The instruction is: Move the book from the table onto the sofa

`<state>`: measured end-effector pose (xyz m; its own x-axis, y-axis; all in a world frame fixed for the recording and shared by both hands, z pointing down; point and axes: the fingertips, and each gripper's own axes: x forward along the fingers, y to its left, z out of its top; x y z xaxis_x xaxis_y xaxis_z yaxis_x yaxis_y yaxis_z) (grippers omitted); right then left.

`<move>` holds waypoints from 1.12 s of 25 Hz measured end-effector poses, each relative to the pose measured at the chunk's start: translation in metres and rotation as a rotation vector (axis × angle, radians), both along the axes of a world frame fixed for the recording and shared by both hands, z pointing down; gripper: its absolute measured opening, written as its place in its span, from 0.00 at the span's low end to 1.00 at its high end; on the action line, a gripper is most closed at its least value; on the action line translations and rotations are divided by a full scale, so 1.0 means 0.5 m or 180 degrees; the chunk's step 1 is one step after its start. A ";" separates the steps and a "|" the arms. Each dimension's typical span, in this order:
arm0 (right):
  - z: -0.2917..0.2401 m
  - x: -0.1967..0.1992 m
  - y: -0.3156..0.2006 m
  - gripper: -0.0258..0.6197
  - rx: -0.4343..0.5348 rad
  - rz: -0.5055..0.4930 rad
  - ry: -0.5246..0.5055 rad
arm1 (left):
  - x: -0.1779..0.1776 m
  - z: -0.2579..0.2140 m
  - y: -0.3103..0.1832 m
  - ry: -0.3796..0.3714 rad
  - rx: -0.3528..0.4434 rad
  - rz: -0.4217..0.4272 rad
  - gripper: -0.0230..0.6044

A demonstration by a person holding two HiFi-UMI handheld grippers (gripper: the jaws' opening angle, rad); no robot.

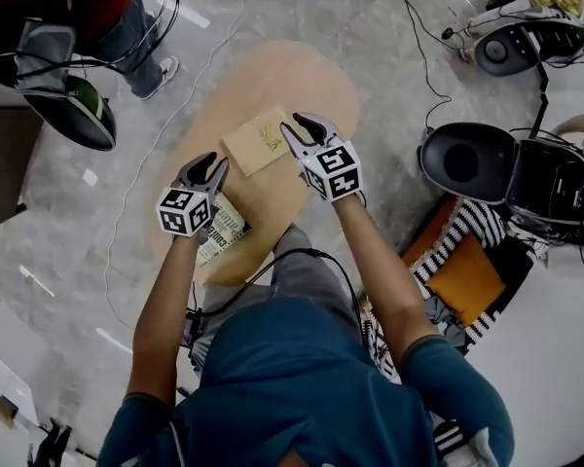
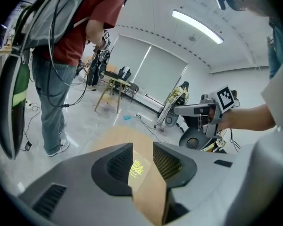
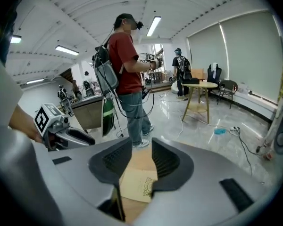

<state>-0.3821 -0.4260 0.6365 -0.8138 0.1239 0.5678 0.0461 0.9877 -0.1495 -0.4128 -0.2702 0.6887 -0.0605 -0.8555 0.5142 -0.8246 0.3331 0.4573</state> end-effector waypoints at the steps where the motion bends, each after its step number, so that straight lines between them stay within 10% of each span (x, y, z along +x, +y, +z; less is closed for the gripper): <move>1: 0.029 -0.006 -0.008 0.25 -0.0034 0.0000 0.0077 | -0.006 0.024 -0.006 0.0045 -0.0048 -0.0025 0.22; 28: 0.637 0.011 -0.107 0.30 -0.0552 -0.0269 0.1498 | 0.007 0.559 -0.024 0.1182 -0.1185 -0.0841 0.40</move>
<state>-0.3768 -0.4796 0.9553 -0.4579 0.3031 0.8357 0.0129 0.9422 -0.3347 -0.4090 -0.2824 0.9684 -0.0053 -0.5937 0.8046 -0.4988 0.6990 0.5125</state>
